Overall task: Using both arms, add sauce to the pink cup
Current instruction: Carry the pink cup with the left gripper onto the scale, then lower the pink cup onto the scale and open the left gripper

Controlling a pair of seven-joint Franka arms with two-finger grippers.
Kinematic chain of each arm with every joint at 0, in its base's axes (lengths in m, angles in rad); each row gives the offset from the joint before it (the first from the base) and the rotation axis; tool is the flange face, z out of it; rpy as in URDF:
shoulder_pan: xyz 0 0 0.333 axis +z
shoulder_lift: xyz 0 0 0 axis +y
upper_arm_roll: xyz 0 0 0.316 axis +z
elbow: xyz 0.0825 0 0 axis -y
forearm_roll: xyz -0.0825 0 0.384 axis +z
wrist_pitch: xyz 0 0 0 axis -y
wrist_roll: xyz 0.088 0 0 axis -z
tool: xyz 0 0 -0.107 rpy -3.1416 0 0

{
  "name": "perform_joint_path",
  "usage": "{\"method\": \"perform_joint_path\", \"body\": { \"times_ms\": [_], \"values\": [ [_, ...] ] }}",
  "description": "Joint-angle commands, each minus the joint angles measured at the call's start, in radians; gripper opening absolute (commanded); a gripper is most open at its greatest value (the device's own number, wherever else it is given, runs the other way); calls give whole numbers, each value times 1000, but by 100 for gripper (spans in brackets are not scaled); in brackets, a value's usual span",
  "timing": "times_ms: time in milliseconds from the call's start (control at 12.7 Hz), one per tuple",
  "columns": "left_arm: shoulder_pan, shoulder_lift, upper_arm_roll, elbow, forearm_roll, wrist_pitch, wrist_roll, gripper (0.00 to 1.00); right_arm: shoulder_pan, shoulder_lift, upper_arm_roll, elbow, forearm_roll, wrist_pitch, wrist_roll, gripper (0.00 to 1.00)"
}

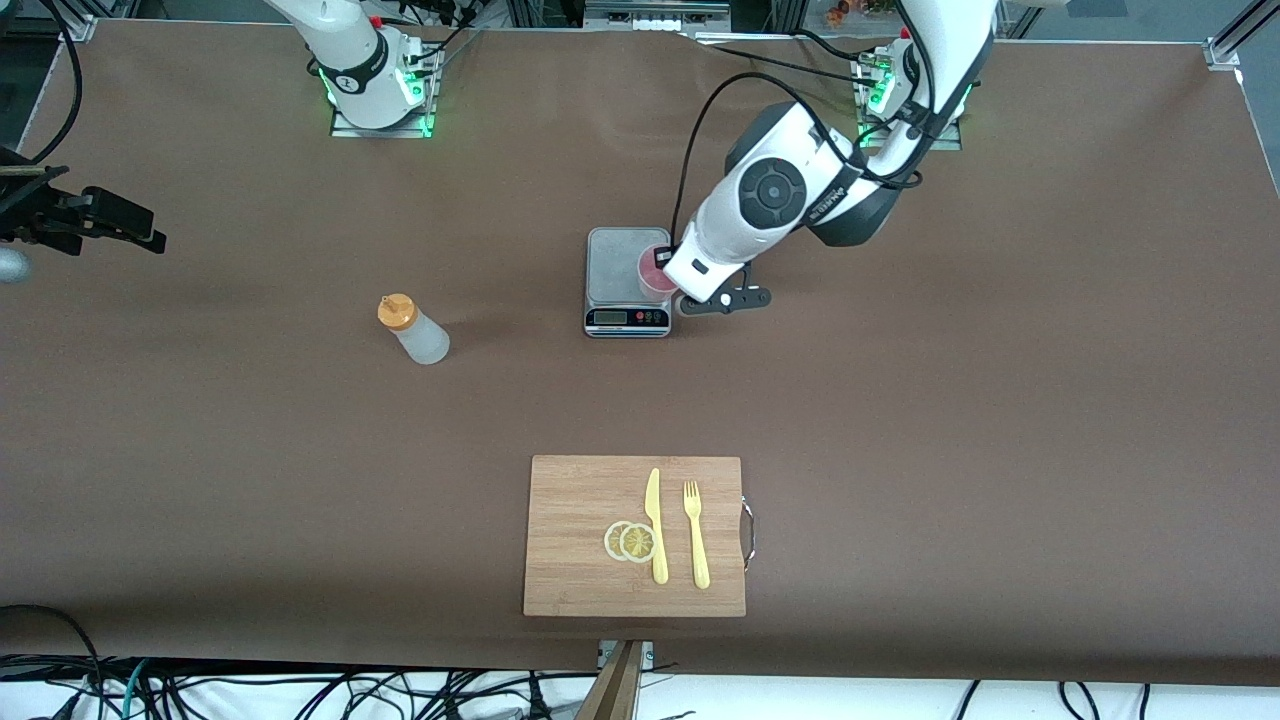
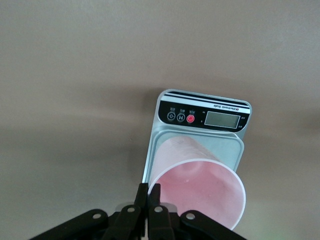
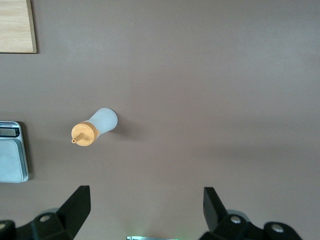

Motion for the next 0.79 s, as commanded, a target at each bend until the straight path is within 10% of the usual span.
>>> {"method": "perform_joint_path", "body": {
  "times_ms": [0, 707],
  "values": [
    [-43, -11, 4, -46, 24, 72, -100, 0, 1, -6, 2, 12, -11, -18, 0, 100],
    [-87, -11, 4, -140, 25, 209, -146, 0, 1, -6, 2, 12, -11, -18, 0, 100]
  ]
}}
